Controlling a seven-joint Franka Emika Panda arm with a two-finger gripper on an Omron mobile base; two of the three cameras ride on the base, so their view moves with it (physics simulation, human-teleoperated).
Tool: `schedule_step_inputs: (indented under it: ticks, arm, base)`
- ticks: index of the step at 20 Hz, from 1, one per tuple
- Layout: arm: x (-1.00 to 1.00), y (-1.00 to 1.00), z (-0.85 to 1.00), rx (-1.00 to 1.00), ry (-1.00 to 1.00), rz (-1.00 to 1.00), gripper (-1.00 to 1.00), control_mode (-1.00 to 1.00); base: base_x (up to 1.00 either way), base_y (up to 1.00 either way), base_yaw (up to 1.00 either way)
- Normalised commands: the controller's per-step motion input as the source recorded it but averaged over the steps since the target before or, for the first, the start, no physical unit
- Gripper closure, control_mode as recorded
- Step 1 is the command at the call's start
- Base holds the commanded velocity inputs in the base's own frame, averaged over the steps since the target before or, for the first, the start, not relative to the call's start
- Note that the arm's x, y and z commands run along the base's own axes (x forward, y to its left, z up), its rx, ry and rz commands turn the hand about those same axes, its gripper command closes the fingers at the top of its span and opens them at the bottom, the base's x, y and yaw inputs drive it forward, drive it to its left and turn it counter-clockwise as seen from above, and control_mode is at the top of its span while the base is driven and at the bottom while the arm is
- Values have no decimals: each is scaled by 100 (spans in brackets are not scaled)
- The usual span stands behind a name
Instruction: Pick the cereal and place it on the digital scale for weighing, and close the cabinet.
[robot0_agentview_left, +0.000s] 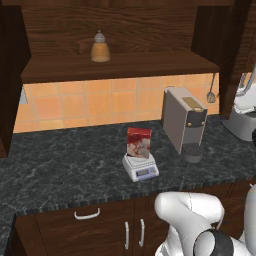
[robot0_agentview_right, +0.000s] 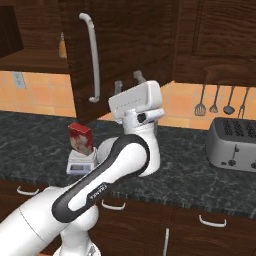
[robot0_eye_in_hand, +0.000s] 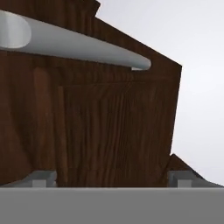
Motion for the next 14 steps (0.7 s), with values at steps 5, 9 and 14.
schedule_step_inputs:
  ticks: [5,9,14]
  arm:
    - [34,96,-1,-15,51,-41,-100,-100]
    - [66,91,-10,-6,46,-34,-100,-100]
    - [82,66,7,-11,21,-12,-100,-100]
  base:
    - [0,0,0]
    - [0,0,0]
    - [0,0,0]
